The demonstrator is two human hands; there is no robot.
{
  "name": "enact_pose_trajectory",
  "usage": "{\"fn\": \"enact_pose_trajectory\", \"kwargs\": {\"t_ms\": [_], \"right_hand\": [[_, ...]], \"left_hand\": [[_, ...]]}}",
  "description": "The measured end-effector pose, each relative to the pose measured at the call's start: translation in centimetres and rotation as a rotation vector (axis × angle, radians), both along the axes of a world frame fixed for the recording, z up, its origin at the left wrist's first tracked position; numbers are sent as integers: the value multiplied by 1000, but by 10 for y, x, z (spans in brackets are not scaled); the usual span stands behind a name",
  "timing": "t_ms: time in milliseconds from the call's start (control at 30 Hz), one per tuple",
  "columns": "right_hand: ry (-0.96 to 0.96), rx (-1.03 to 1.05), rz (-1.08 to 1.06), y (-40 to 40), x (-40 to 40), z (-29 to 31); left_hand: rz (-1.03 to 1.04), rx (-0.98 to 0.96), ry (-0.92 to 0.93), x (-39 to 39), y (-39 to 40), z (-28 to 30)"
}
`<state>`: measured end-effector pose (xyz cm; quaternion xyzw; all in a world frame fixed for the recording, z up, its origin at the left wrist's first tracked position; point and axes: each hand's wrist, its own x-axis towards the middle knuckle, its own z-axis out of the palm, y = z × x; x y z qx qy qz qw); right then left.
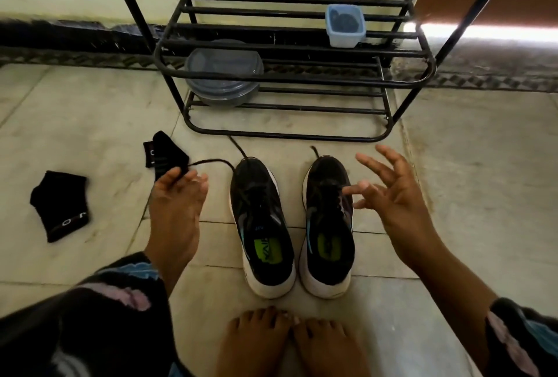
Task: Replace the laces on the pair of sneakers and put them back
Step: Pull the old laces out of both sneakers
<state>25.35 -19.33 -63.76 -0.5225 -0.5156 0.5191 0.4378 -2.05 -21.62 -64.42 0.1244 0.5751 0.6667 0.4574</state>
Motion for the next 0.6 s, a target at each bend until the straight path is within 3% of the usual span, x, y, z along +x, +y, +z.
{"fn": "enact_pose_trajectory", "kwargs": {"t_ms": [67,167,233,267,600], "right_hand": [[-218,-26,-12,-1,2,-13],[-602,-138,116,-13,-6,-44],[-743,-187,203,-26,-14,-63],[-760,-207,216,-31,-18,-70],[-738,-217,292,-48,-23,-67]], "left_hand": [[-89,-81,363,16,-6,-10],[-651,-57,1021,46,-29,-36],[-1006,-75,1406,55,-40,-62],[-1062,-81,1557,53,-43,-71],[-1053,-70,1916,21,-44,-68]]}}
